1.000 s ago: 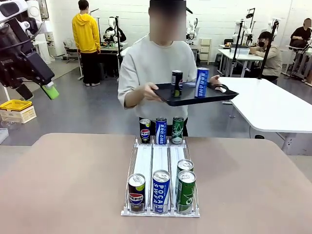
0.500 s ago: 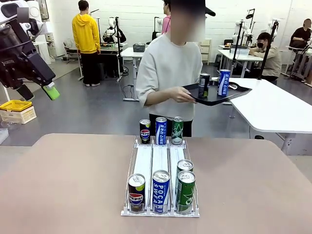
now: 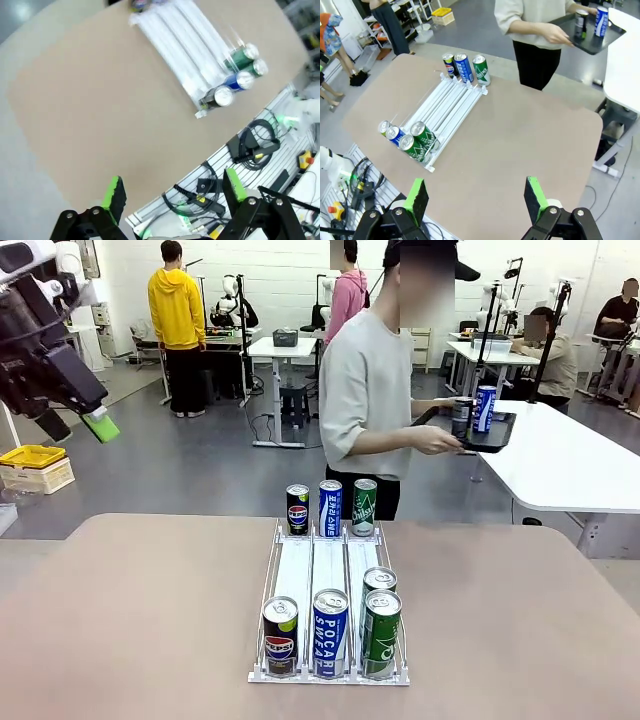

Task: Retrieve and hand over the desired beverage to the person.
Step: Place the picked can on the Handle tray extended by the person.

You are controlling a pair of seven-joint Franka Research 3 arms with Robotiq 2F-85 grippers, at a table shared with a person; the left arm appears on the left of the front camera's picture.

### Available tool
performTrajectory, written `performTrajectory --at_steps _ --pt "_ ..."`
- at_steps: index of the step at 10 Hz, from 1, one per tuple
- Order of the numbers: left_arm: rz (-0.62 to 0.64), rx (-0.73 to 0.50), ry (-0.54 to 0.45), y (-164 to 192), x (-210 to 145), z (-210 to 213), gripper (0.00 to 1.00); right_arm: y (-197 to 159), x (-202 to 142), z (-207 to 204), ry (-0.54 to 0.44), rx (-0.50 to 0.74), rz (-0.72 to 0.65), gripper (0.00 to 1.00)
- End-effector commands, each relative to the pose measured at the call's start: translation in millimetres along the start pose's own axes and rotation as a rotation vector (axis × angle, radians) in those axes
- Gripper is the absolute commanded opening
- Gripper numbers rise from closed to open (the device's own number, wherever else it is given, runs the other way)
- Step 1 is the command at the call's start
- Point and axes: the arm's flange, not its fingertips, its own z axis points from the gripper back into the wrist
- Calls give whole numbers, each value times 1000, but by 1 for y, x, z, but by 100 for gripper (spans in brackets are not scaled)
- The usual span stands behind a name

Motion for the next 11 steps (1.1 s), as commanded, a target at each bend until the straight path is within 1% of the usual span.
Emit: performTrajectory --at_steps 1,2,3,4,5,6,7,10,11 --pt "-217 -245 -102 28 -22 50 100 0 0 -1 -7 21 6 100" --pt "-254 -326 -167 47 -35 70 100 0 0 -1 -7 21 6 100" --pt "-234 -344 -249 67 -53 80 100 0 0 -1 -7 21 6 100" --pt "-175 -361 -319 80 -72 88 100 0 0 -1 -7 21 6 100" --pt "-142 -380 -347 88 -87 99 100 0 0 -1 -7 21 6 100" --pt "-128 -386 -334 92 -100 101 100 0 0 -1 -7 21 6 100" --pt "-99 -314 -329 90 -111 94 100 0 0 -1 -7 21 6 100" --pt "-57 -228 -301 86 -111 81 100 0 0 -1 -7 21 6 100" --pt "-38 -176 -302 84 -109 81 100 0 0 -1 -7 21 6 100"
